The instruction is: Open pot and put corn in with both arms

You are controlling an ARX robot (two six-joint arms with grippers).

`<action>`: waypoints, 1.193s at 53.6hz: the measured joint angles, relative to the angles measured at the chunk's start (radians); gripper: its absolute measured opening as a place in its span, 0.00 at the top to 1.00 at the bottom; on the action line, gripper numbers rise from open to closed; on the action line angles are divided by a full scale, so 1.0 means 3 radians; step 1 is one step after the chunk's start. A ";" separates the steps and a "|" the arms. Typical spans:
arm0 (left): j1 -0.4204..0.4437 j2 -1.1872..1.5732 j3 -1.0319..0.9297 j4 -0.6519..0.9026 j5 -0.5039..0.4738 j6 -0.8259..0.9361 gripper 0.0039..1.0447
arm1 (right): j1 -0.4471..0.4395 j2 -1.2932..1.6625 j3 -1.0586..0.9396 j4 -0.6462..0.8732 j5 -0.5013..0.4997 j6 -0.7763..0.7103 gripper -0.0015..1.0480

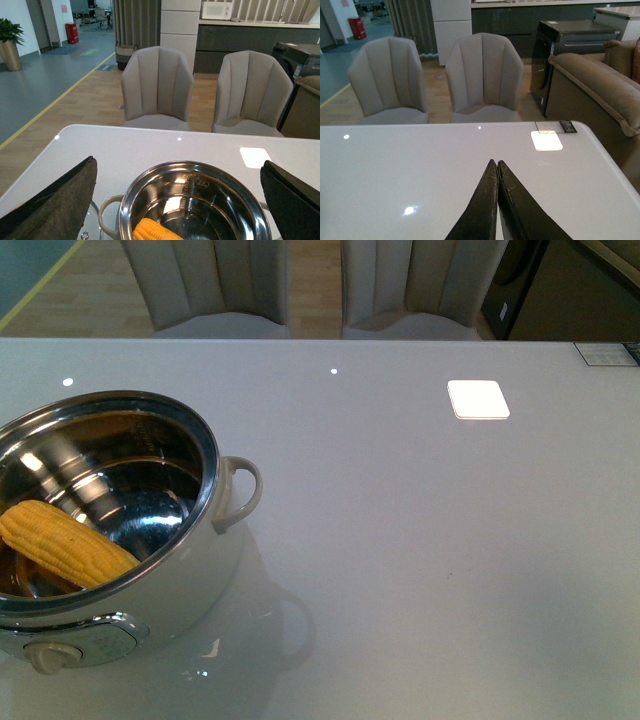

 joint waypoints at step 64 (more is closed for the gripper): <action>0.0000 0.0000 0.0000 0.0000 -0.0001 0.0000 0.07 | 0.0000 -0.1490 0.0000 -0.1493 -0.0001 0.0000 0.98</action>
